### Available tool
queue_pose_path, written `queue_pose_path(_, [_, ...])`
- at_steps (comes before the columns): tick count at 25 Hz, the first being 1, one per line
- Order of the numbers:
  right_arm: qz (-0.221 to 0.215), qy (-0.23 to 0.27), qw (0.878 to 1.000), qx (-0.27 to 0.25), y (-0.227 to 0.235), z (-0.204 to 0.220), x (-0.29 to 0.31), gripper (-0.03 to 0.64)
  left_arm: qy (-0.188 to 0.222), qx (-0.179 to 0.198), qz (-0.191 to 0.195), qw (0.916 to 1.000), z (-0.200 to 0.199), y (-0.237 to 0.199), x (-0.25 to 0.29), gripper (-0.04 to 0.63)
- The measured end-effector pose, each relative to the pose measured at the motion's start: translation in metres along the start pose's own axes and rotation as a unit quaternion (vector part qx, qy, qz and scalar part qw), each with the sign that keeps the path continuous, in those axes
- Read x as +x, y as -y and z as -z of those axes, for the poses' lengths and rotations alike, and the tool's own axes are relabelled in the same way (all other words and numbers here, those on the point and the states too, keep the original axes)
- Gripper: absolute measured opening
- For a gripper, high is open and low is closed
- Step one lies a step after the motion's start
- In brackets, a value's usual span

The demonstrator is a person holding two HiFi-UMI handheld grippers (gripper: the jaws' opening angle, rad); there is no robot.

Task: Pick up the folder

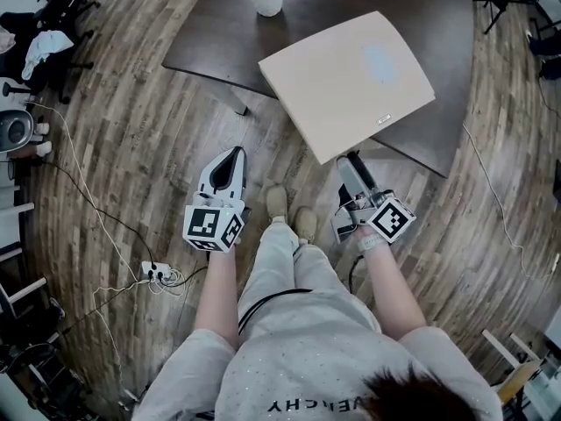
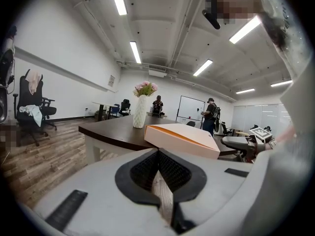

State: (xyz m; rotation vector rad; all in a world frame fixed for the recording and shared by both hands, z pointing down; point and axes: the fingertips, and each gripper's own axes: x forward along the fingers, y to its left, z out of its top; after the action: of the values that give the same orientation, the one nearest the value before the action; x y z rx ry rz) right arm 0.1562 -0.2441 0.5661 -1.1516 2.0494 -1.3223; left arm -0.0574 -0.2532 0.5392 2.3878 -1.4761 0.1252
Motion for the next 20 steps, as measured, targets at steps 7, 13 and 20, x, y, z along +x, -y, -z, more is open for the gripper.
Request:
queue_pose_path(7, [0.0, 0.024, 0.998, 0.065, 0.014, -0.001, 0.029, 0.399, -0.015, -0.01, 0.004, 0.9998, 0.008, -0.024, 0.014, -0.002])
queue_pose_path(13, [-0.015, 0.043, 0.993, 0.106, 0.022, -0.005, 0.044, 0.399, -0.025, -0.017, -0.002, 0.9995, 0.018, -0.043, 0.018, -0.002])
queue_pose_path(20, [-0.02, 0.051, 0.99, 0.127, 0.029, -0.012, 0.066, 0.399, -0.028, -0.027, -0.01, 0.9992, 0.022, -0.068, 0.028, -0.002])
